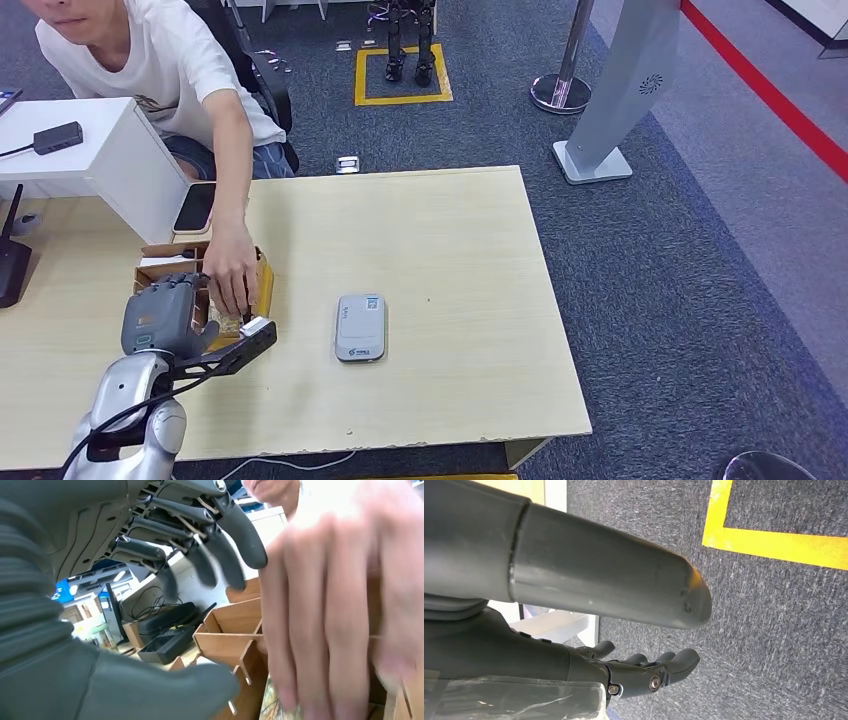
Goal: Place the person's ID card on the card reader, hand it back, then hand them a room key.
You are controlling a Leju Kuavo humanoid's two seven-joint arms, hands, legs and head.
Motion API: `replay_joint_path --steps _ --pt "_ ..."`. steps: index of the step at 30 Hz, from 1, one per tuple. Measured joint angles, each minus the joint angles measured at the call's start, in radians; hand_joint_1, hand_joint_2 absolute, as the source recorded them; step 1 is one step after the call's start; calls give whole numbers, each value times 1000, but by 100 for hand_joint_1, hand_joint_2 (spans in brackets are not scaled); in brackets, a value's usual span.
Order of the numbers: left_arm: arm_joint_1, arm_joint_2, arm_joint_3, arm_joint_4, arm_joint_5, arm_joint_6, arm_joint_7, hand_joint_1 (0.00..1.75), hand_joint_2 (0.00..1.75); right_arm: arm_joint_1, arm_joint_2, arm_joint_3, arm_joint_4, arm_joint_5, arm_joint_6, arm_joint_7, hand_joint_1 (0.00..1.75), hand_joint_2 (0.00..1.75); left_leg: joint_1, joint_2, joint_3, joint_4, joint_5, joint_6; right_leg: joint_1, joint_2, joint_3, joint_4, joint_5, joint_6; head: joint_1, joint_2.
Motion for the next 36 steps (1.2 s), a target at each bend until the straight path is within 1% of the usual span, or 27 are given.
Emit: replay_joint_path --steps 36 --pt "-12 -3 0 0 -16 1 0 0 175 -1 0 -3 0 0 3 0 0 0 0 0 0 0 0 0 0 0 0 0 0 0 0 0"
